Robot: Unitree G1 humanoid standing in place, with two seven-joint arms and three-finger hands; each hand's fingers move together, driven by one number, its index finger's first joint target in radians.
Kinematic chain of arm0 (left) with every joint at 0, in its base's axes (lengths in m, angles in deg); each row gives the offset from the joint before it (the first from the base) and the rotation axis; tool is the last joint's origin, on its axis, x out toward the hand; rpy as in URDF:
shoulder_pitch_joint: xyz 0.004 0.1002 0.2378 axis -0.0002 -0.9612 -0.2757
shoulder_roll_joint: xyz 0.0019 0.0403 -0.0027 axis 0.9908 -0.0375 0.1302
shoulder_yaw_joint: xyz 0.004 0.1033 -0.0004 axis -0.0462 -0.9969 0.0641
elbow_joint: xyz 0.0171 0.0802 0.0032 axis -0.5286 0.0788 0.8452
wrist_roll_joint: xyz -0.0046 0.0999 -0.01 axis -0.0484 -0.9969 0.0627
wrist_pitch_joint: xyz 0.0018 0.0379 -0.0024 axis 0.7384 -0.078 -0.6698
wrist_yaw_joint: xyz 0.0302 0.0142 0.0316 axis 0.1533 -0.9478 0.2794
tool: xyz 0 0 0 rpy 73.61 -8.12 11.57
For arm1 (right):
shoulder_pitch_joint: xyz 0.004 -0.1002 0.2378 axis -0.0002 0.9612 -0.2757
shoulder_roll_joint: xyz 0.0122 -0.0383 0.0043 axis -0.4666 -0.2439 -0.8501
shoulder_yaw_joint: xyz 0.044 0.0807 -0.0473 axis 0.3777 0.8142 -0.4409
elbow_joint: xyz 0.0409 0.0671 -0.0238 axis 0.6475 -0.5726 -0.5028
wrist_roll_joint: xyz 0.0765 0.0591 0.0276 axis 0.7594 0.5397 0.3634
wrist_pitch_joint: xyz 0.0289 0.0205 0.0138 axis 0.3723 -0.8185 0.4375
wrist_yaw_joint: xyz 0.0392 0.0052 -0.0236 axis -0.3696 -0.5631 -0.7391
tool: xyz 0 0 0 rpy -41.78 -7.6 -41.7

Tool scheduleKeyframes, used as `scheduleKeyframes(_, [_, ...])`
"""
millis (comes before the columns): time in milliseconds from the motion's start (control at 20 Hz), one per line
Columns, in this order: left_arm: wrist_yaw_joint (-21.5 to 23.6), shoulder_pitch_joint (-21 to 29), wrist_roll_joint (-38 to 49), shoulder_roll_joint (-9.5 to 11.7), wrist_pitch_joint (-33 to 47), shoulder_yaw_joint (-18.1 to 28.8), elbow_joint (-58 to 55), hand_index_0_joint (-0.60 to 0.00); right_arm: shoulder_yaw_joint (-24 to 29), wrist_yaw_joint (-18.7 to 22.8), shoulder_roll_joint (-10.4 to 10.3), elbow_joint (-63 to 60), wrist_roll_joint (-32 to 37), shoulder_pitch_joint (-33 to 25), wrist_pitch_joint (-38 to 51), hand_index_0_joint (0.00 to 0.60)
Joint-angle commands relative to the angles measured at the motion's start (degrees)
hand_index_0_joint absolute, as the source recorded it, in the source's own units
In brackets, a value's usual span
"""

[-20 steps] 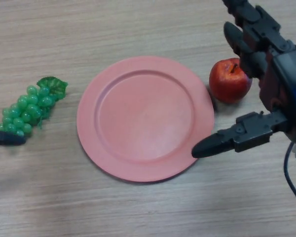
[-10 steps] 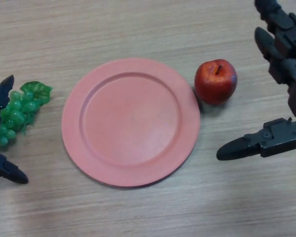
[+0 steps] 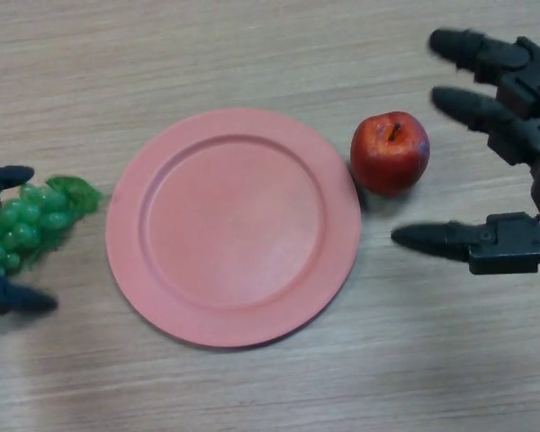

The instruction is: Pick up the green grapes and place it on the plate

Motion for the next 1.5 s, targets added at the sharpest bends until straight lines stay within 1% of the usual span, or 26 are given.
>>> scheduleKeyframes(50, [-2.5, 1.15, 13.8, 3.37, -7.35, 7.48, -5.47, -0.6, 2.25, 0.17, 0.84, 4.42, 1.99, -1.02, 6.88, 0.6])
scheduleKeyframes(100, [-3.59, 0.82, 16.48, 3.65, -9.32, 7.65, -6.33, -0.6, 2.29, 0.03, 0.89, 4.73, 2.06, -0.91, 6.78, 0.6])
scheduleKeyframes(150, [-3.58, 0.59, 19.94, 4.25, -11.32, 8.42, -7.19, -0.6, 2.44, -0.12, 0.9, 5.03, 2.3, -0.84, 6.4, 0.6])
scheduleKeyframes(200, [-3.09, 0.61, 21.23, 4.65, -11.47, 9.0, -7.58, -0.6, 2.43, -0.09, 0.87, 5.18, 2.38, -0.73, 6.28, 0.6])
scheduleKeyframes(350, [-4.7, -1.56, 28.49, 5.98, -18.06, 11.47, -16.26, -0.6, 2.35, 0.01, 0.87, 5.59, 2.39, -0.46, 6.13, 0.6])
scheduleKeyframes(400, [-4.91, -2.06, 29.12, 6.19, -18.62, 12.25, -18.59, -0.6, 2.25, 0.02, 0.87, 5.69, 2.33, -0.44, 6.02, 0.6])
scheduleKeyframes(500, [-6.02, -4.07, 26.88, 6.84, -18.65, 13.02, -24.8, -0.6, 2.08, 0.06, 0.83, 6.08, 2.23, -0.58, 5.61, 0.6])
scheduleKeyframes(550, [-8.17, -5.56, 25.69, 6.46, -20.25, 13.81, -30.65, -0.6, 1.98, -0.02, 0.9, 6.3, 2.17, -0.84, 5.24, 0.6])
scheduleKeyframes(600, [-9.56, -6.25, 25.46, 6.06, -21.23, 14.35, -33.72, -0.6, 2.07, -0.06, 0.89, 6.34, 2.26, -0.99, 5.01, 0.6])
scheduleKeyframes(650, [-13.83, -7.67, 27.76, 4.96, -26.41, 15.66, -41.68, -0.6, 2.37, -0.09, 0.91, 6.6, 2.59, -1.28, 4.45, 0.6])
scheduleKeyframes(700, [-15.03, -8.2, 27.41, 4.43, -27.69, 15.72, -44.79, -0.6, 2.57, -0.06, 0.93, 6.71, 2.84, -1.43, 4.22, 0.6])
scheduleKeyframes(750, [-17.92, -8.9, 28.58, 3.2, -33.08, 15.66, -51.62, -0.6, 3.1, 0.04, 0.99, 6.79, 3.48, -1.76, 4.25, 0.6])
scheduleKeyframes(800, [-18.25, -8.97, 28.66, 3.05, -33.65, 15.61, -52.37, -0.6, 3.17, 0.07, 1.01, 6.78, 3.55, -1.81, 4.26, 0.55])
scheduleKeyframes(850, [-19.22, -9.23, 28.22, 2.75, -34.35, 15.19, -54.07, -0.6, 3.34, 0.19, 1.06, 6.75, 3.8, -1.98, 4.16, 0.4])
scheduleKeyframes(900, [-20.19, -9.43, 27.66, 2.32, -35.09, 14.62, -55.81, -0.6, 3.49, 0.36, 1.12, 6.72, 4.09, -2.15, 4.08, 0.3])
scheduleKeyframes(950, [-22.19, -9.53, 26.64, 0.85, -37.59, 13.11, -60.21, -0.6, 3.76, 0.9, 1.29, 6.67, 4.79, -2.63, 3.96, 0.15])
scheduleKeyframes(1000, [-23.77, -9.48, 26.04, -0.86, -40.39, 11.41, -64.48, -0.6, 3.91, 1.43, 1.54, 6.69, 5.42, -3.1, 3.83, 0.05])
scheduleKeyframes(1050, [-24.43, -9.33, 24.13, -2.65, -41.41, 8.37, -67.75, -0.6, 3.88, 1.74, 1.92, 6.76, 5.78, -3.45, 3.95, 0.0])
scheduleKeyframes(1100, [-24.84, -9.85, 20.16, -2.61, -36.8, 6.47, -66.77, -0.6, 3.87, 1.66, 2.04, 6.76, 5.77, -3.56, 3.98, 0.0])
scheduleKeyframes(1150, [-23.76, -8.74, 17.31, -4.6, -32.28, 5.37, -64.74, -0.6, 3.86, 1.58, 2.21, 6.74, 5.74, -3.97, 3.81, 0.0])
scheduleKeyframes(1200, [-22.63, -8.32, 17.47, -5.42, -31.02, 5.13, -64.06, -0.6, 3.72, 1.49, 2.27, 6.68, 5.58, -4.0, 3.87, 0.0])
scheduleKeyframes(1300, [-21.41, -8.06, 17.9, -5.98, -30.02, 4.88, -63.56, -0.4, 3.39, 1.39, 2.31, 6.52, 5.21, -4.15, 3.98, 0.0])
scheduleKeyframes(1350, [-20.52, -7.96, 17.95, -5.92, -30.07, 4.79, -63.56, -0.252, 3.01, 1.27, 2.26, 6.31, 4.8, -4.45, 3.93, 0.0])
scheduleKeyframes(1400, [-19.71, -7.86, 17.7, -5.77, -30.06, 4.79, -63.58, -0.152, 2.63, 1.13, 2.17, 6.15, 4.4, -4.73, 3.86, 0.0])
scheduleKeyframes(1450, [-18.05, -7.56, 16.73, -5.16, -29.95, 5.63, -63.92, -0.008, 1.66, 0.69, 1.88, 5.83, 3.44, -5.55, 3.58, 0.0])
scheduleKeyframes(1500, [-17.6, -7.33, 16.86, -5.02, -30.0, 6.21, -64.08, 0.0, 1.48, 0.51, 1.73, 5.65, 3.29, -5.63, 3.77, 0.0])
